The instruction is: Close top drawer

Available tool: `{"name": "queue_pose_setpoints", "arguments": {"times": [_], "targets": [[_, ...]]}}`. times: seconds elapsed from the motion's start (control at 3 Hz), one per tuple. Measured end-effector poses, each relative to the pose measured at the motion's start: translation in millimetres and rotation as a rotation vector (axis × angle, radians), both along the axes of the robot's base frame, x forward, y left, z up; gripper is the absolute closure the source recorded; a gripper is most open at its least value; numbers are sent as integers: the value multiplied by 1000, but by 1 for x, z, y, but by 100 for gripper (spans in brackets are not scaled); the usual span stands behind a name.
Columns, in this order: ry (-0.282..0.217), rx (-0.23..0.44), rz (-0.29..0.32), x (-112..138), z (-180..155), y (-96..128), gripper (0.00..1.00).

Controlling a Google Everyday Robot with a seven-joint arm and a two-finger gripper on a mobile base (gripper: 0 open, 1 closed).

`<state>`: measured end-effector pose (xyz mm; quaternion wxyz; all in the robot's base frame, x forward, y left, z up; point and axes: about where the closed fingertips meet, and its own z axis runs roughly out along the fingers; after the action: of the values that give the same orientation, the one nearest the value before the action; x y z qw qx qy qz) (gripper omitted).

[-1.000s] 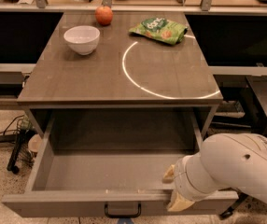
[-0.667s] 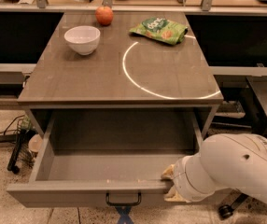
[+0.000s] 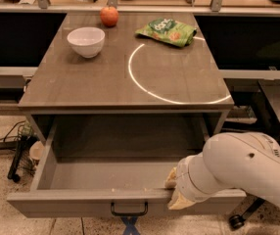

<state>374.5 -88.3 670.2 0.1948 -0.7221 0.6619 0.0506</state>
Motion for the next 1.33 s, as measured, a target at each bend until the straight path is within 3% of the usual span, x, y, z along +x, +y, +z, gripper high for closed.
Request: {"name": "queue_pose_setpoints", "arguments": {"times": [0.67, 1.0, 1.33], "targets": [[-21, 14, 14, 12, 5, 13, 100], [-60, 37, 27, 35, 13, 34, 100], [-61, 37, 27, 35, 13, 34, 100]]}}
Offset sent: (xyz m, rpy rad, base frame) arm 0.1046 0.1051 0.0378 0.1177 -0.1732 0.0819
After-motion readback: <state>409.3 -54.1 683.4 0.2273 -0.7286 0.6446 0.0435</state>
